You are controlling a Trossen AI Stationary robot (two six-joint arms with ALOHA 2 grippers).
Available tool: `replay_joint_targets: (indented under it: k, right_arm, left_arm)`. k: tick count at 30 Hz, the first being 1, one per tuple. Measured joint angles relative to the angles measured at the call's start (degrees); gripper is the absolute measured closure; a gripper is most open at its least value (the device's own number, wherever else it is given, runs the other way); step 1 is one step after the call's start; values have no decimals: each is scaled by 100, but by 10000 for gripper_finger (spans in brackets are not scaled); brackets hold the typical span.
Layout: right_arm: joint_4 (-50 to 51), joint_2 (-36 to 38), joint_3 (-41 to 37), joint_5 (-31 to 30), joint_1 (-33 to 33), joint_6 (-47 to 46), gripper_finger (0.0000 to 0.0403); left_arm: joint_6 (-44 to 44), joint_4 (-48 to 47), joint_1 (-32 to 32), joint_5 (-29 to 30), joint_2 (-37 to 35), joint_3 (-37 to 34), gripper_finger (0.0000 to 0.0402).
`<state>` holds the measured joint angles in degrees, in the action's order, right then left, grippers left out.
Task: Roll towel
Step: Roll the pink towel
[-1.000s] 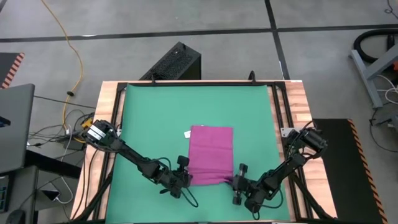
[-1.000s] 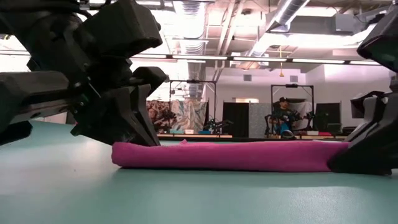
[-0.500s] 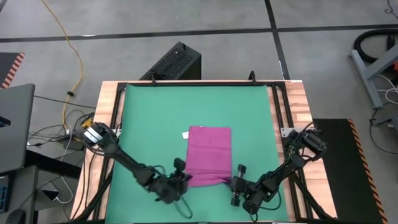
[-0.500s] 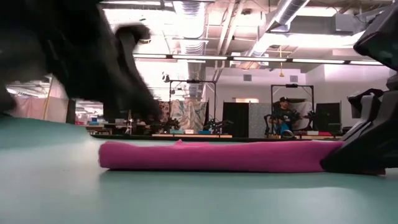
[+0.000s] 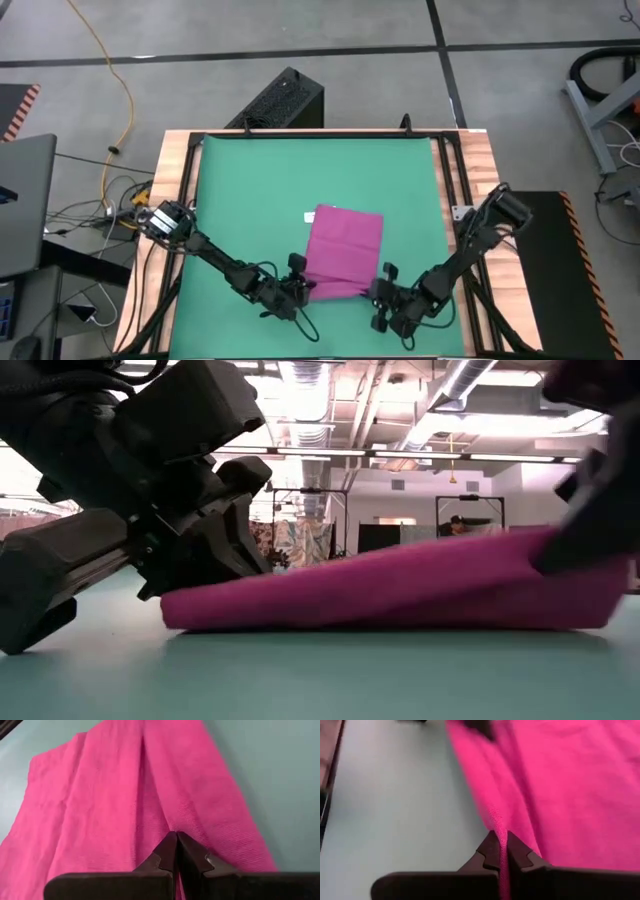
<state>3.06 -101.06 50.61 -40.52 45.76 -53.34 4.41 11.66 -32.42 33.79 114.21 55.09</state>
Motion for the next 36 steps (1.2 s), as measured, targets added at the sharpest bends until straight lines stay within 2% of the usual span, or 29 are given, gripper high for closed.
replay_joint_targets:
  k: [4, 7, 10, 16, 20, 26, 30, 33, 36]
  right_arm:
    - [509, 373, -2, 185, -135, -590, 388]
    - [871, 481, 2, 555, -312, -1191, 388]
    - [1048, 404, 2, 910, -480, -1563, 388]
    - [1004, 93, 2, 1221, -714, -1817, 388]
    - [1025, 46, 4, 1205, -799, -2122, 388]
    - [1163, 67, -6, 1072, -834, -2363, 388]
    - [1173, 50, -4, 1065, -862, -2462, 388]
    - [1128, 50, -4, 1073, -915, -2480, 388]
    - [1125, 50, -4, 1110, -956, -2470, 388]
  left_arm:
    - [-13, -22, -1, -47, 3, -2, 401]
    - [-10, -22, -2, -60, 9, -2, 401]
    - [-31, -46, -2, -78, 9, -2, 401]
    - [-71, -71, 0, -207, 13, -7, 401]
    - [-155, -308, -40, -230, -150, -11, 402]
    - [-601, -1292, -271, -119, -1072, -24, 402]
    - [-964, -1416, -451, -130, -1552, -13, 402]
    - [-769, -1285, -617, -502, -1582, -13, 402]
    - [-334, -1147, -826, -552, -1452, -13, 402]
